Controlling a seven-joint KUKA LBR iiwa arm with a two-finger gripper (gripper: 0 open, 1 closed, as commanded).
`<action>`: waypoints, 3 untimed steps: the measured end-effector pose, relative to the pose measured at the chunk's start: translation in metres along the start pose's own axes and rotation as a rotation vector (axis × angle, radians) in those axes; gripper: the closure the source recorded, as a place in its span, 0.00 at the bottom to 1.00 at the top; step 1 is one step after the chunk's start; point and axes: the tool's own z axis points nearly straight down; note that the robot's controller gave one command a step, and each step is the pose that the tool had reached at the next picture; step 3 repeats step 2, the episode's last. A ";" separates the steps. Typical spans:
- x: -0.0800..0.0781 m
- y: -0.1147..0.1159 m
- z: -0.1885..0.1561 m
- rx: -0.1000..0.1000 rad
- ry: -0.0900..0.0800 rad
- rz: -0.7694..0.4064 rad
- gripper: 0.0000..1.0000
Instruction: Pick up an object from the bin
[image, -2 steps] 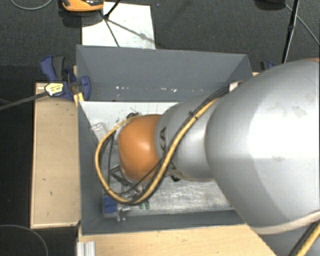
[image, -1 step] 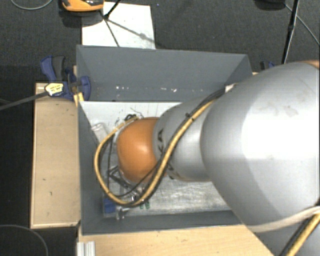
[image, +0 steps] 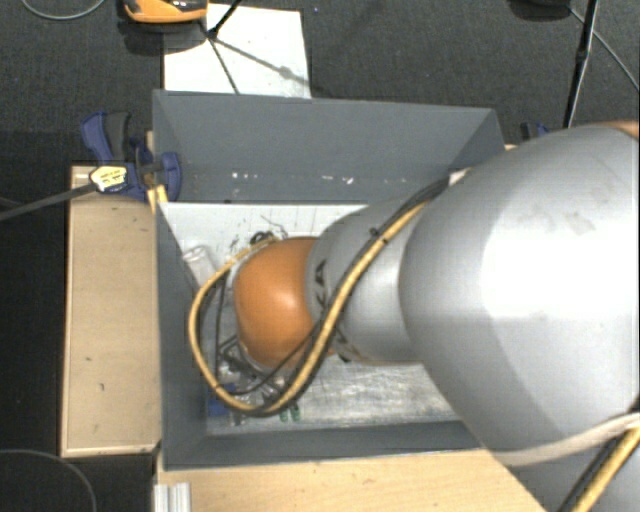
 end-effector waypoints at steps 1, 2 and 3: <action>-0.014 -0.010 -0.117 -0.002 -0.006 0.006 1.00; -0.015 -0.007 -0.156 -0.001 -0.003 -0.016 1.00; -0.015 -0.007 -0.156 -0.001 -0.003 -0.016 1.00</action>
Offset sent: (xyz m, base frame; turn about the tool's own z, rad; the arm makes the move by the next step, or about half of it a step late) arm 0.0129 -0.0079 0.1117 -0.0017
